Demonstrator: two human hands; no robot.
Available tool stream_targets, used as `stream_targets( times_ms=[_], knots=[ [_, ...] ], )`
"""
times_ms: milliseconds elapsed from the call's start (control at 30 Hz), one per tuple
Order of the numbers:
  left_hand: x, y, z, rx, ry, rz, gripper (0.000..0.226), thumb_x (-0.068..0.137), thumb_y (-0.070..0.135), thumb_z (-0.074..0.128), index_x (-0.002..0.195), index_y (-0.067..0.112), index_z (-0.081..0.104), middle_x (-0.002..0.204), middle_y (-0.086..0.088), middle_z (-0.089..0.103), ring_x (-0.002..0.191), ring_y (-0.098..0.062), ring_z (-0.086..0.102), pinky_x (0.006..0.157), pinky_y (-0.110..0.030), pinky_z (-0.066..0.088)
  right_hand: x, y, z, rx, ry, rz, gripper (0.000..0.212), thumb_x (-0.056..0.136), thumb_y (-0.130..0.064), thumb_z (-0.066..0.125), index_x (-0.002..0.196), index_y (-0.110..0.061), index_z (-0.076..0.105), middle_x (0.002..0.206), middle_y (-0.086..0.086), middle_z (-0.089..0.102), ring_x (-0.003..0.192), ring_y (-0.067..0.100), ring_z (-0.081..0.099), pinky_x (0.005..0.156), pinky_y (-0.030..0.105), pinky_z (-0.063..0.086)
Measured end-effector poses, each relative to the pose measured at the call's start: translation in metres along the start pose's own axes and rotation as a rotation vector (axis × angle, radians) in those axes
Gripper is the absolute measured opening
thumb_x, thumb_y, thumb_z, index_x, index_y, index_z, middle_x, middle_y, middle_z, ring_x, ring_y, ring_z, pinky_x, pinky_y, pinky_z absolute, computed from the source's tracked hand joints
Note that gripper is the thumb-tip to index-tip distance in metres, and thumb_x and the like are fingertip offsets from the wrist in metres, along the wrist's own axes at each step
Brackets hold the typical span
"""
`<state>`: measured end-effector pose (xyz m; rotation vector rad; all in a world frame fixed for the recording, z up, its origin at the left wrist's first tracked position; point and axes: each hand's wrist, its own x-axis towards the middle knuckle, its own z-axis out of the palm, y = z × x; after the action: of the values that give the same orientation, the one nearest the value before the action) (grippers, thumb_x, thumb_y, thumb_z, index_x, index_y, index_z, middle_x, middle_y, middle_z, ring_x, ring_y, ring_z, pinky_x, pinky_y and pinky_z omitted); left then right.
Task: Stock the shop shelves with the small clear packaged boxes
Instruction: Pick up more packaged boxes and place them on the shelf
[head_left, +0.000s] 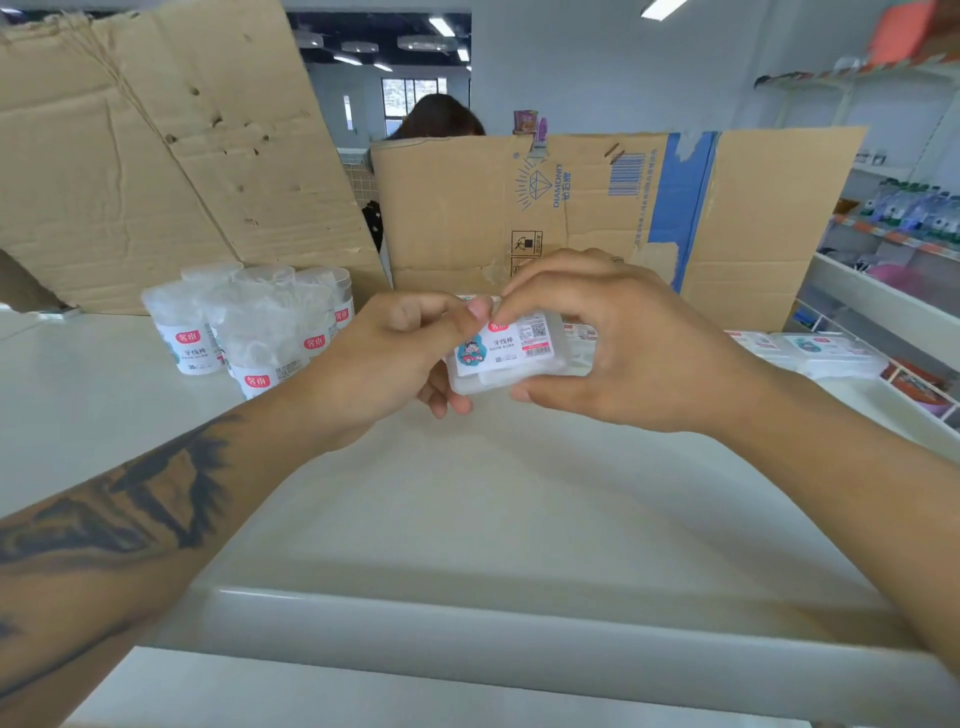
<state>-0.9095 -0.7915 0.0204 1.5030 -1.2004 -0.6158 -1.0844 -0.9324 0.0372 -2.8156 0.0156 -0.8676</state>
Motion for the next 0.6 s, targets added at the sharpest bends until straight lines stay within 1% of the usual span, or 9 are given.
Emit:
stream_targets(
  times_ms=[67,133,233,300,367,400,433,500,600],
  knots=[
    [-0.002,0.003,0.001,-0.044,-0.018,-0.046,0.043,0.101,0.043,0.054,0.114,0.006,0.072,0.093,-0.019,0.074,0.067,-0.03,0.069,0.061,-0.035,0.052,0.001,0.002,-0.002,-0.012,-0.006,0.012,0.049,0.074,-0.034,0.09,0.118,-0.025,0.071,0.119,-0.005,0.064,0.112,0.011,0.058,0.095,0.025,0.044],
    [-0.001,0.0,0.002,-0.004,0.012,-0.048,0.046,0.097,0.056,0.058,0.117,0.018,0.072,0.102,-0.009,0.076,0.078,-0.029,0.072,0.07,-0.038,0.054,0.001,0.009,-0.009,0.003,-0.006,0.077,0.047,0.076,-0.036,0.089,0.118,-0.026,0.071,0.117,-0.006,0.065,0.109,0.012,0.06,0.093,0.03,0.047],
    [-0.003,-0.014,-0.001,0.402,0.064,0.066,0.064,0.081,0.079,0.048,0.129,0.038,0.06,0.11,0.016,0.07,0.094,-0.004,0.069,0.087,-0.03,0.053,-0.001,0.03,-0.019,0.018,0.061,0.19,0.044,0.079,-0.034,0.086,0.119,-0.03,0.07,0.119,-0.008,0.066,0.11,0.013,0.062,0.097,0.04,0.051],
    [-0.009,-0.018,-0.001,0.717,-0.04,0.116,0.079,0.078,0.087,0.035,0.144,0.044,0.047,0.133,0.026,0.057,0.12,0.004,0.056,0.103,-0.024,0.043,-0.002,0.045,-0.022,-0.015,0.087,0.295,0.044,0.081,-0.036,0.083,0.122,-0.034,0.067,0.123,-0.008,0.066,0.111,0.016,0.062,0.1,0.042,0.05],
    [-0.016,-0.019,0.005,0.925,-0.257,0.104,0.079,0.084,0.089,0.025,0.153,0.051,0.03,0.159,0.025,0.031,0.15,-0.001,0.025,0.119,-0.022,0.021,-0.004,0.059,-0.02,-0.09,0.06,0.375,0.043,0.084,-0.036,0.081,0.124,-0.033,0.066,0.126,-0.006,0.065,0.113,0.02,0.06,0.102,0.041,0.048],
    [-0.019,-0.018,0.009,0.99,-0.374,0.065,0.075,0.086,0.088,0.02,0.155,0.058,0.019,0.165,0.024,0.015,0.156,-0.003,0.008,0.122,-0.023,0.01,-0.006,0.064,-0.017,-0.118,0.034,0.396,0.042,0.086,-0.035,0.08,0.125,-0.033,0.065,0.127,-0.005,0.065,0.113,0.021,0.059,0.101,0.038,0.047],
    [-0.021,-0.018,0.013,1.039,-0.467,0.026,0.072,0.084,0.086,0.015,0.153,0.065,0.007,0.168,0.023,0.002,0.156,-0.002,-0.005,0.125,-0.027,0.002,-0.007,0.068,-0.014,-0.13,0.009,0.408,0.041,0.087,-0.034,0.079,0.126,-0.031,0.065,0.127,-0.005,0.065,0.111,0.019,0.058,0.099,0.035,0.046],
    [-0.024,-0.017,0.019,1.089,-0.538,-0.021,0.068,0.081,0.086,0.008,0.145,0.074,-0.007,0.168,0.023,-0.014,0.155,-0.004,-0.018,0.126,-0.035,-0.006,-0.01,0.073,-0.007,-0.138,-0.033,0.416,0.038,0.089,-0.033,0.077,0.126,-0.029,0.066,0.128,-0.005,0.064,0.105,0.014,0.056,0.093,0.026,0.042],
    [-0.024,-0.014,0.018,1.092,-0.539,-0.031,0.065,0.082,0.085,0.009,0.144,0.075,-0.009,0.168,0.023,-0.016,0.154,-0.004,-0.02,0.126,-0.036,-0.008,-0.009,0.076,0.004,-0.156,-0.079,0.404,0.037,0.093,-0.032,0.073,0.128,-0.029,0.066,0.13,-0.006,0.063,0.103,0.011,0.053,0.088,0.021,0.035]
  ],
)
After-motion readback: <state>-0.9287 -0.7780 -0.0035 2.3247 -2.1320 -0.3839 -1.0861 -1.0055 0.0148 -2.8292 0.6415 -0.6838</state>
